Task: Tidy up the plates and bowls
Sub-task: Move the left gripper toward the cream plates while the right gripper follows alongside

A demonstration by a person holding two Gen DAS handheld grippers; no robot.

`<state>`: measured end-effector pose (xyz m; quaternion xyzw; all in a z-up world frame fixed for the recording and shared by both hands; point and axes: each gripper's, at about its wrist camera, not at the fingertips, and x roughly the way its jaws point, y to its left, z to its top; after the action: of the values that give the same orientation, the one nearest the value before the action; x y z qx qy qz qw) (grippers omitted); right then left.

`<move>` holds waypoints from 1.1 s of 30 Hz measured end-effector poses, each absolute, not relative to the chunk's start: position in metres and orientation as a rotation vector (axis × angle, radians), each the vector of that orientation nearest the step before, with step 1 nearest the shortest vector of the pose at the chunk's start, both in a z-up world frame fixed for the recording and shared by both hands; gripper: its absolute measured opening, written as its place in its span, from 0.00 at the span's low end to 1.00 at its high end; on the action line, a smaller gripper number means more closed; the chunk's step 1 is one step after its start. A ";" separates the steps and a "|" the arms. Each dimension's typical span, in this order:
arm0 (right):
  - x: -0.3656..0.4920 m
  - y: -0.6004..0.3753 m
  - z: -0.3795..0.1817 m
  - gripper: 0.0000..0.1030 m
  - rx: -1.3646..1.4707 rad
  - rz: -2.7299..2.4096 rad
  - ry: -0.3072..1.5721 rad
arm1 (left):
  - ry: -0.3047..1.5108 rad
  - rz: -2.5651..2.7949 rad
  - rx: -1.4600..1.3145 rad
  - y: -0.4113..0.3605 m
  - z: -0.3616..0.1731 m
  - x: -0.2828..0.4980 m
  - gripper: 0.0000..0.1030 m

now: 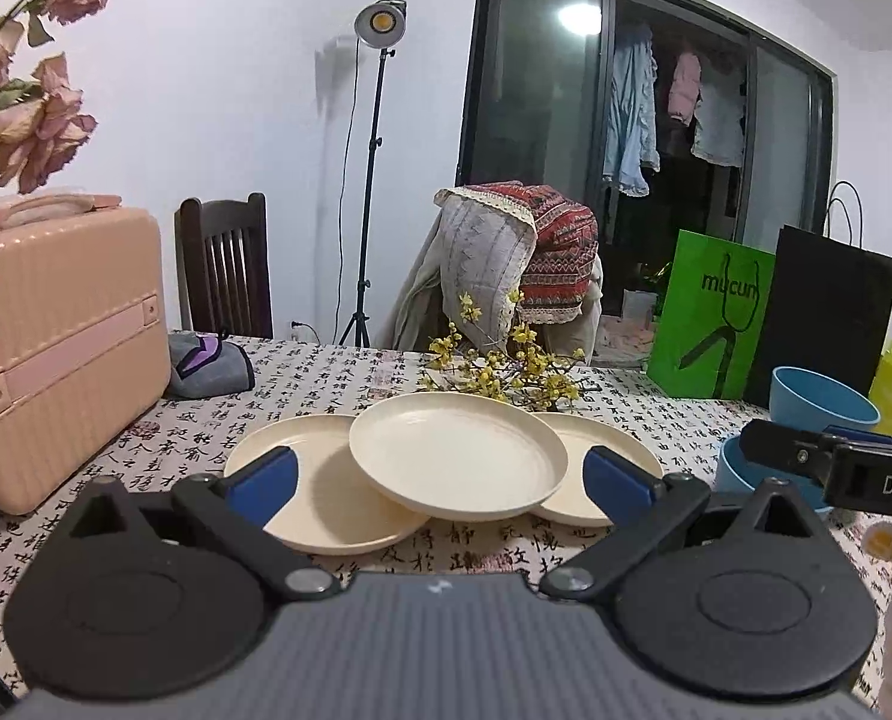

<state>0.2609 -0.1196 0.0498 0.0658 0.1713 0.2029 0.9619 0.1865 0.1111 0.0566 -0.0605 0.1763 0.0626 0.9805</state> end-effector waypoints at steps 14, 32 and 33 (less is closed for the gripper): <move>0.310 -0.108 0.061 1.00 0.165 0.396 0.353 | 0.376 0.152 -0.131 0.116 0.069 0.234 1.00; 0.372 -0.093 0.064 1.00 0.196 0.367 0.396 | 0.433 0.209 -0.195 0.140 0.071 0.295 1.00; 0.375 -0.092 0.064 1.00 0.198 0.368 0.397 | 0.430 0.216 -0.199 0.141 0.072 0.297 1.00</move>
<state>0.3749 -0.0915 0.0637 0.0977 0.1956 0.1812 0.9588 0.2974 0.1409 0.0716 -0.0984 0.2128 0.1066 0.9663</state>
